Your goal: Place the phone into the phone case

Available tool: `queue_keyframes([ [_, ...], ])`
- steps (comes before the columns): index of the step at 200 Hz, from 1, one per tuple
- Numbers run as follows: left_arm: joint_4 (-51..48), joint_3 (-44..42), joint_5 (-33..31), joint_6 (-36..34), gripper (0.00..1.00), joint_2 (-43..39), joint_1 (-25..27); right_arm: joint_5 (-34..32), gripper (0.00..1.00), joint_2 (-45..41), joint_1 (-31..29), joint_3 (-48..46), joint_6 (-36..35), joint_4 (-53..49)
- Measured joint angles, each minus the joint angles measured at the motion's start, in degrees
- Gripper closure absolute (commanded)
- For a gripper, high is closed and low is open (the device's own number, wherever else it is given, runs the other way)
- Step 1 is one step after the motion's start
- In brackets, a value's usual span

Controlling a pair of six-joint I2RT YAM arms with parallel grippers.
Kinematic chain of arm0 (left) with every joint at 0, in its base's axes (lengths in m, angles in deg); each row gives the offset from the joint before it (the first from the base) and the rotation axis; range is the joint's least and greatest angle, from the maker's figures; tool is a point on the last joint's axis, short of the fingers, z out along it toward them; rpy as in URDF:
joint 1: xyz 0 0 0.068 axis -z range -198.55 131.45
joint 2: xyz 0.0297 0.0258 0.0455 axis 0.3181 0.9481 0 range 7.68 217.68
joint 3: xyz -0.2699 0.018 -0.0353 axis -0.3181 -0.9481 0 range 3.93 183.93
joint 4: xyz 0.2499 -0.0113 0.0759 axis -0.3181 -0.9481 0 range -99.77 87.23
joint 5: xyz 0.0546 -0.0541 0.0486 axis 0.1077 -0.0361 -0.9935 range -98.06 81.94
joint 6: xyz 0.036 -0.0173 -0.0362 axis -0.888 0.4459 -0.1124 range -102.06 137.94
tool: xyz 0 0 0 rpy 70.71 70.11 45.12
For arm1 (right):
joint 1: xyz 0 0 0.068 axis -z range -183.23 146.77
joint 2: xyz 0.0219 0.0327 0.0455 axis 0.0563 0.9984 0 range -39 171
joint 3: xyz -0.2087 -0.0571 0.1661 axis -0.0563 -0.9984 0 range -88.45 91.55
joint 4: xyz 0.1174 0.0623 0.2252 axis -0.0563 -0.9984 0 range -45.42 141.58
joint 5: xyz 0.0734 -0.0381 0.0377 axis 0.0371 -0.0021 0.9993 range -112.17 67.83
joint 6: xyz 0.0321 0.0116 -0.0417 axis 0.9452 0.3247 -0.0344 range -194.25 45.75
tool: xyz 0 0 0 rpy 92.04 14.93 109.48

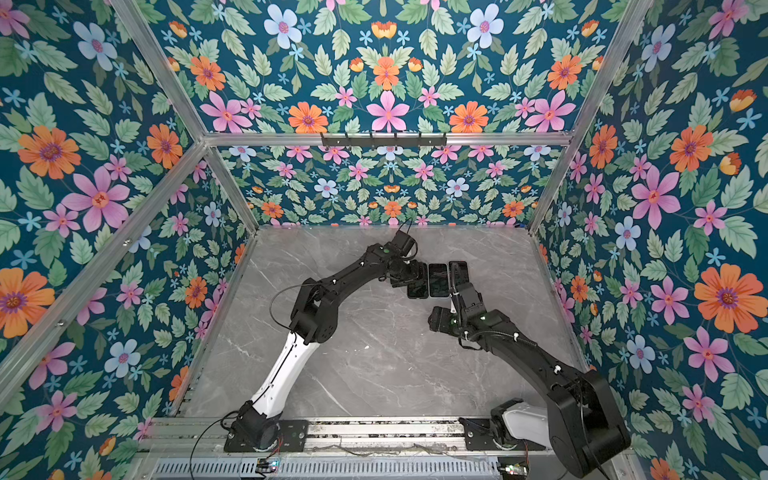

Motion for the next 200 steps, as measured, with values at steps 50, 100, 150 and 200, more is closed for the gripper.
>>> queue_keyframes([
  [50,0.15,-0.07,0.07,0.24,0.21,0.0,0.0,-0.02,0.17,-0.37,0.0,-0.02,0.0,-0.04],
  [100,0.46,-4.57,-2.62,-1.66,0.17,-4.31,0.07,-2.86,0.16,-1.42,0.0,2.91,-1.77,-2.23],
  [150,7.41,-28.2,-12.35,-6.05,0.17,-27.32,0.07,-15.28,0.14,-2.49,0.0,7.41,-6.51,-1.62],
  [200,18.95,-56.48,-20.81,-12.57,0.16,-51.67,0.0,-27.78,0.14,-5.81,0.09,0.22,-21.09,7.82],
])
